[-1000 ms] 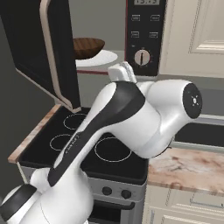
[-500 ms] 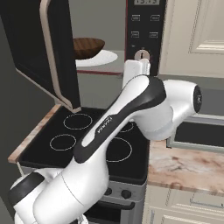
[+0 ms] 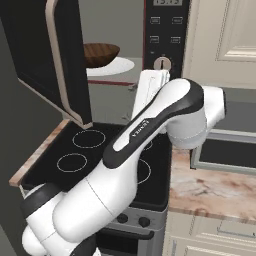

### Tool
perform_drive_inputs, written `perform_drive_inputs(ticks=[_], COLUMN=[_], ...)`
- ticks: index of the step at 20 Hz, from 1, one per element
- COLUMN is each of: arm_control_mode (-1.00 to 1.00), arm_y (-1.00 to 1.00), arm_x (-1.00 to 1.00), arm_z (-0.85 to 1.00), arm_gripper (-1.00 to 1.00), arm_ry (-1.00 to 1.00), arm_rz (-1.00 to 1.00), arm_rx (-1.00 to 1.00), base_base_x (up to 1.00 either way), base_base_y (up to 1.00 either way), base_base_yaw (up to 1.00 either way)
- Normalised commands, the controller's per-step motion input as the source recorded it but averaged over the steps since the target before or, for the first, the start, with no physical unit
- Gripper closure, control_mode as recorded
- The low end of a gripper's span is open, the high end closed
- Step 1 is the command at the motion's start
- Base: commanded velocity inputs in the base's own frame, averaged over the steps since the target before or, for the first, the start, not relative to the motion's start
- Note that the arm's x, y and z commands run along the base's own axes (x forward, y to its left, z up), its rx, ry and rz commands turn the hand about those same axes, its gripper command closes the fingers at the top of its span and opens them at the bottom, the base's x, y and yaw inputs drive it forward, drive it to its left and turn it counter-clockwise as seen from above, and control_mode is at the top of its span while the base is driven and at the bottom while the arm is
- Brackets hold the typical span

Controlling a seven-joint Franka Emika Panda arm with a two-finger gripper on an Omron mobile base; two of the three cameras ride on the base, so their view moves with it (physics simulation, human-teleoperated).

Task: Open the microwave door.

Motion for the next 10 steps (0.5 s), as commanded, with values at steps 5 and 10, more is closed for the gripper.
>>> perform_drive_inputs(ticks=[5, 10], arm_control_mode=[-1.0, -1.0], arm_y=[0.26, 0.6], arm_x=[-0.01, -0.05], arm_z=[-0.1, -0.13], arm_gripper=[-1.0, -1.0], arm_ry=[0.2, 0.01], arm_rz=[0.27, 0.19], arm_rx=[0.16, 0.01], base_base_x=[0.0, 0.0], base_base_y=[0.0, 0.0], base_base_yaw=[0.0, 0.0])
